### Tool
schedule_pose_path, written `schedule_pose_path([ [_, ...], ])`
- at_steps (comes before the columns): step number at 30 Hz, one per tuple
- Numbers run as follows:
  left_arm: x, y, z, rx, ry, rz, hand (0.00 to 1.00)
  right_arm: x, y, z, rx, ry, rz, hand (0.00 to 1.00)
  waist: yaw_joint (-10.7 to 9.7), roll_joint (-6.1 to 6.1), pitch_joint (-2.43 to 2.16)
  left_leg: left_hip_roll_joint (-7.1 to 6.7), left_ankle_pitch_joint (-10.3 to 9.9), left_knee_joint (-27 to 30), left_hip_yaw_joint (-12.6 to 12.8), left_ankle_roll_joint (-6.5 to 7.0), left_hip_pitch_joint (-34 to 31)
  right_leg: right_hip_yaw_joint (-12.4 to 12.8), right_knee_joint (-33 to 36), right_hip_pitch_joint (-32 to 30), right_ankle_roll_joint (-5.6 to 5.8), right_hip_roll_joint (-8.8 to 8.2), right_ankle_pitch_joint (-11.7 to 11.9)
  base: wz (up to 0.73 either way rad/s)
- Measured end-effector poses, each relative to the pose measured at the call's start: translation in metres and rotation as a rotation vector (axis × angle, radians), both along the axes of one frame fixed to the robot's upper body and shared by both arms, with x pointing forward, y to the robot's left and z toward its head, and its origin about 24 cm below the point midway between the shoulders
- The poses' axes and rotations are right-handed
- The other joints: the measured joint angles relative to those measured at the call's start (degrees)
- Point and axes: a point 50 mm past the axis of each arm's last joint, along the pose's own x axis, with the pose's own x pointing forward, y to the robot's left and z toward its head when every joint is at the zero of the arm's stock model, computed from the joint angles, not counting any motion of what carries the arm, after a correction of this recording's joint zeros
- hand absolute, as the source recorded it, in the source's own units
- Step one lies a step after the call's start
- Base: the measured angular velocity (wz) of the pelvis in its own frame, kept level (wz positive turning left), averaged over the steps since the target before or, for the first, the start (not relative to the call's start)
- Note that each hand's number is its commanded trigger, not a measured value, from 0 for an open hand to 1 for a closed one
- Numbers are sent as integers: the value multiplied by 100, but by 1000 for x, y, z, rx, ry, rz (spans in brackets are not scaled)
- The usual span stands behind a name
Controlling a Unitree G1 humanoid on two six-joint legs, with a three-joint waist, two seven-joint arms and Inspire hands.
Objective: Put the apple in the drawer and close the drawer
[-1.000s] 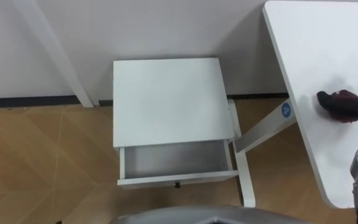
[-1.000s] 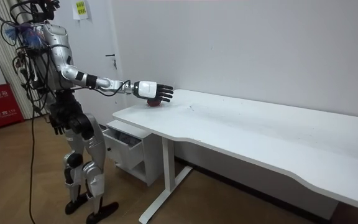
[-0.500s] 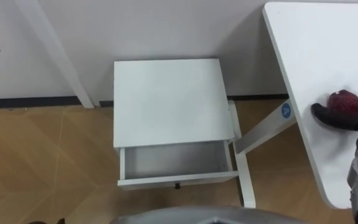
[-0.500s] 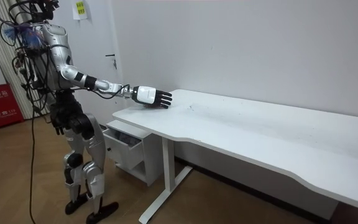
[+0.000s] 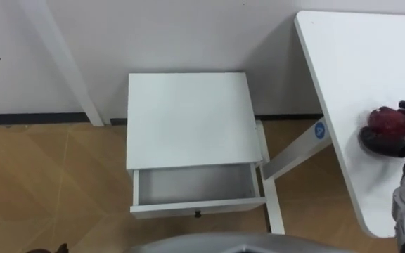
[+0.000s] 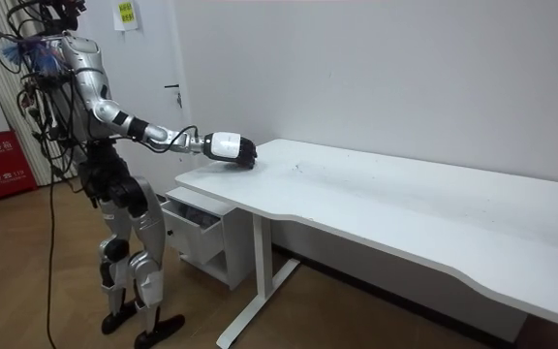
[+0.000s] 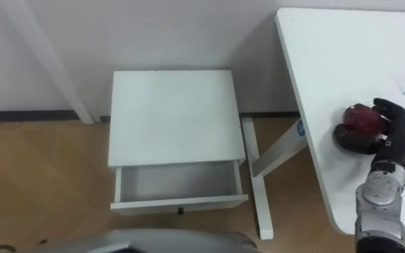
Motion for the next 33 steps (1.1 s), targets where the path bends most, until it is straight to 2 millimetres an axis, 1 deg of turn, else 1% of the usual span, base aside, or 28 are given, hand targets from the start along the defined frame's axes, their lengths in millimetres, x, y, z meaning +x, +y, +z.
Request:
schedule_pose_path([
  [6,-3,1,0,11,18,-7,0,1,-1,0,-11,0,-10,100,25,-4,-2,-6,0,-7,-2,0,23,-6,-90,51,0,0,0,0],
  [9,-8,1,-1,8,38,-8,0,6,8,0,-20,13,43,100,34,-3,-1,2,4,-7,-2,-7,35,7,-90,60,0,14,0,-1],
  [12,-4,-1,-1,5,36,-32,0,18,27,3,6,-19,127,100,58,6,5,7,7,-1,-3,-13,-31,16,-86,-6,-23,16,16,0],
  [13,-3,-3,-2,1,39,-48,0,24,36,3,13,-27,174,100,69,16,4,7,7,1,-3,-13,-29,13,-83,-2,-27,15,19,0],
  [14,0,-4,-2,-4,38,-65,0,29,47,4,21,-36,219,100,106,21,5,7,7,1,-15,-13,-31,1,-82,0,-32,15,24,0],
  [15,1,-5,-3,-6,36,-72,0,30,51,4,23,-40,236,100,128,23,6,7,7,1,-21,-13,-34,-5,-83,-1,-36,15,27,0],
  [17,10,-9,-4,-13,24,-105,0,38,68,5,13,-44,312,100,205,25,7,7,10,-6,-52,-17,-40,-29,-83,5,-42,17,32,5],
  [19,14,-12,-5,-19,22,-128,0,42,78,8,0,-47,364,100,241,42,6,7,11,6,-79,-19,-70,-52,-83,-1,-44,17,34,7],
  [20,16,-15,-5,-27,21,-145,0,45,87,9,-5,-33,415,100,279,68,11,7,13,9,-81,-23,-72,-49,-84,-6,-46,20,35,0],
  [21,17,-19,-7,-35,25,-162,0,45,100,4,13,0,484,100,338,102,16,7,16,9,-87,-28,-73,-54,-86,-9,-47,23,36,0],
  [22,18,-22,-7,-40,21,-168,0,45,105,1,18,20,515,100,357,122,23,7,17,10,-101,-28,-78,-66,-86,-9,-47,23,36,13],
  [23,22,-27,-9,-53,12,-169,0,45,121,-4,39,61,601,100,372,181,36,-1,18,17,-165,-28,-113,-108,-87,-15,-47,17,36,17],
  [24,24,-30,-9,-58,7,-172,0,44,130,-7,54,76,639,100,383,206,37,-5,22,16,-181,-29,-140,-136,-84,-35,-47,11,36,13],
  [25,28,-33,-10,-69,-4,-177,0,43,143,-10,76,95,705,100,505,235,27,-9,28,22,-183,-31,-199,-143,-84,-102,-47,7,36,6],
  [26,32,-35,-10,-76,-15,-180,0,42,154,-12,91,112,763,100,574,269,32,-12,30,55,-206,-31,-251,-150,-85,-159,-47,1,36,4],
  [27,34,-35,-10,-78,-21,-183,0,42,157,-12,96,119,787,100,637,286,31,-12,31,77,-233,-31,-297,-165,-85,-184,-47,0,36,18],
  [28,34,-34,-9,-76,-28,-187,0,42,165,-12,96,127,837,100,671,307,46,-11,32,104,-307,-34,-343,-207,-89,-195,-47,-5,36,25],
  [30,31,-32,-9,-77,-17,-188,0,45,177,-5,76,117,925,100,757,304,45,5,39,102,-374,-45,-380,-312,-96,-203,-48,-1,35,22],
  [31,29,-32,-9,-81,-13,-188,0,46,178,-2,68,112,939,100,783,301,45,7,39,101,-393,-46,-383,-319,-99,-199,-48,1,35,15],
  [33,27,-32,-10,-94,-8,-190,0,48,180,2,46,101,961,100,797,285,42,7,39,99,-510,-46,-387,-335,-96,-171,-48,3,35,22],
])
